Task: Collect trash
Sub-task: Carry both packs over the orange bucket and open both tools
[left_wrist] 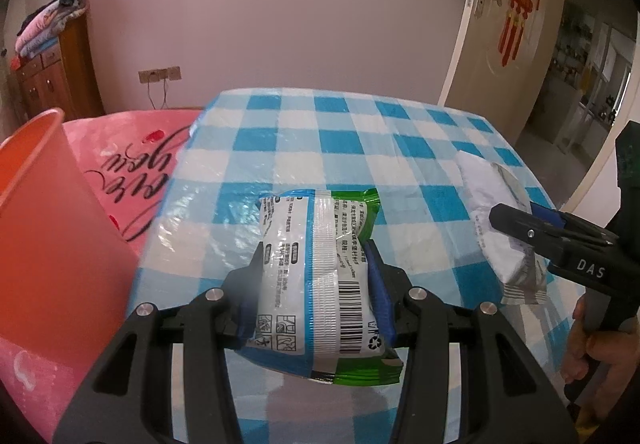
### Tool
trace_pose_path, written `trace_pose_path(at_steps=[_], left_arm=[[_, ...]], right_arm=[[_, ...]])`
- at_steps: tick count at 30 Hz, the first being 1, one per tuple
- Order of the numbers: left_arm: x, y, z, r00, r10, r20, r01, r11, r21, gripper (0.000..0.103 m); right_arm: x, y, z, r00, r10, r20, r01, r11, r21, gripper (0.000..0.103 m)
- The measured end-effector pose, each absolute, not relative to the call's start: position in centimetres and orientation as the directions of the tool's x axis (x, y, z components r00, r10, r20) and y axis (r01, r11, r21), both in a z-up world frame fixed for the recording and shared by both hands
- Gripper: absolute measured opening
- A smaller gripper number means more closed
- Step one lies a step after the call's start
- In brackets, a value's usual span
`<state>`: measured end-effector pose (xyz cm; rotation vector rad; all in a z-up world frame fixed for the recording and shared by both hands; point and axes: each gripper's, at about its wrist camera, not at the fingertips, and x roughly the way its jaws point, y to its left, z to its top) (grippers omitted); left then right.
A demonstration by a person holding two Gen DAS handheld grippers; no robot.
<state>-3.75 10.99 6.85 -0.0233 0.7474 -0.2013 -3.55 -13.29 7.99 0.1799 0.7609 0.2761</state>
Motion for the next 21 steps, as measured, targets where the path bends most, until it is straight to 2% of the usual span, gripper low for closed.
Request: trace_pose_path(at_steps=[21], left_arm=[[-6.7, 18.3, 13.9, 0.824, -0.129, -0.551, 0.084, 0.991, -0.106, 0.048]], right_arm=[[-4.1, -5.6, 14.1, 0.647, 0.453, -0.614, -0.338, 0.892, 0.301, 0.069]])
